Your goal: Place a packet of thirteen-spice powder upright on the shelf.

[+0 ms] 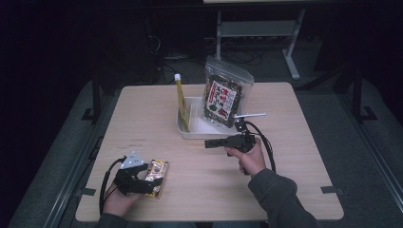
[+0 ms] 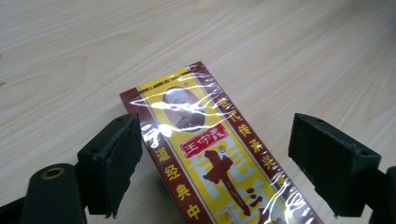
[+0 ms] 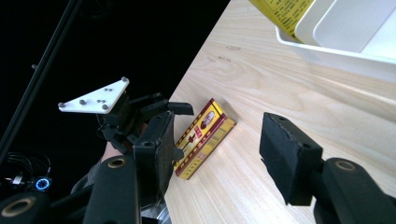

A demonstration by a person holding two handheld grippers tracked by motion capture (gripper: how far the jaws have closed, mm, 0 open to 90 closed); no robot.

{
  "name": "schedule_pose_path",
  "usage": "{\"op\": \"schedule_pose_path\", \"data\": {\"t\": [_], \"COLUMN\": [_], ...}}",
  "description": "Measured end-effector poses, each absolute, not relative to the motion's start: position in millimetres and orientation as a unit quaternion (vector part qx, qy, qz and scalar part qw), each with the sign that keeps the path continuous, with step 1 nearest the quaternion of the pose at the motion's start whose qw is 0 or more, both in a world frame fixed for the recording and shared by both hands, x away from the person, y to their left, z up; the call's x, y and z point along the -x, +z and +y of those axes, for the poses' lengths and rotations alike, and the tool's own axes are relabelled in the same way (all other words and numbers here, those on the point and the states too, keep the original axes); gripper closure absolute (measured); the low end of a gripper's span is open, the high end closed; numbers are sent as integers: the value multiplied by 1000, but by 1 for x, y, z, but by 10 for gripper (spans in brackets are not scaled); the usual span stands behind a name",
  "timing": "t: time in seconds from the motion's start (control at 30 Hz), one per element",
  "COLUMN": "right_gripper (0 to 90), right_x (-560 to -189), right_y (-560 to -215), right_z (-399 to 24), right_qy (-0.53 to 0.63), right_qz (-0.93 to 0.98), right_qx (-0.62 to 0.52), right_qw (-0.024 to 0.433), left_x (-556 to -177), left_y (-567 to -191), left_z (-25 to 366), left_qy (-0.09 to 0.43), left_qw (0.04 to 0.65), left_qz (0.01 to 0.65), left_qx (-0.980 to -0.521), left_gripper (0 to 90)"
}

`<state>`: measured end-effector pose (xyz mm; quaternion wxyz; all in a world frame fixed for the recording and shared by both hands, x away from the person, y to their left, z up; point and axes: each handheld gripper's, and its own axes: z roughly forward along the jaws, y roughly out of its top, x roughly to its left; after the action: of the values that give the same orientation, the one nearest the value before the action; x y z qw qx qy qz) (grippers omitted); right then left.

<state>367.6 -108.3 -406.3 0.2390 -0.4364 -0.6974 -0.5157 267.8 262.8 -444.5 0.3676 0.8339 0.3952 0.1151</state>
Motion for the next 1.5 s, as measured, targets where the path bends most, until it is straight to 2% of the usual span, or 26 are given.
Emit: {"op": "schedule_pose_path", "data": {"t": [0.87, 1.33, 1.5], "right_gripper": [418, 416, 416], "right_x": [-366, -367, -368], "right_y": [-405, -410, -413], "right_z": [-85, -65, -58], "right_qy": [-504, -476, -467], "right_qz": [-714, -741, -748], "right_qx": [417, 406, 403], "right_qw": [248, 243, 244], "left_x": [-273, -275, -276], "left_y": [-453, -453, -451], "left_z": [251, 246, 246], "left_qy": [123, 118, 116], "left_qw": [330, 318, 315], "left_qz": [406, 402, 396], "left_qx": [-843, -851, -855], "left_gripper": [147, 305, 319]}}
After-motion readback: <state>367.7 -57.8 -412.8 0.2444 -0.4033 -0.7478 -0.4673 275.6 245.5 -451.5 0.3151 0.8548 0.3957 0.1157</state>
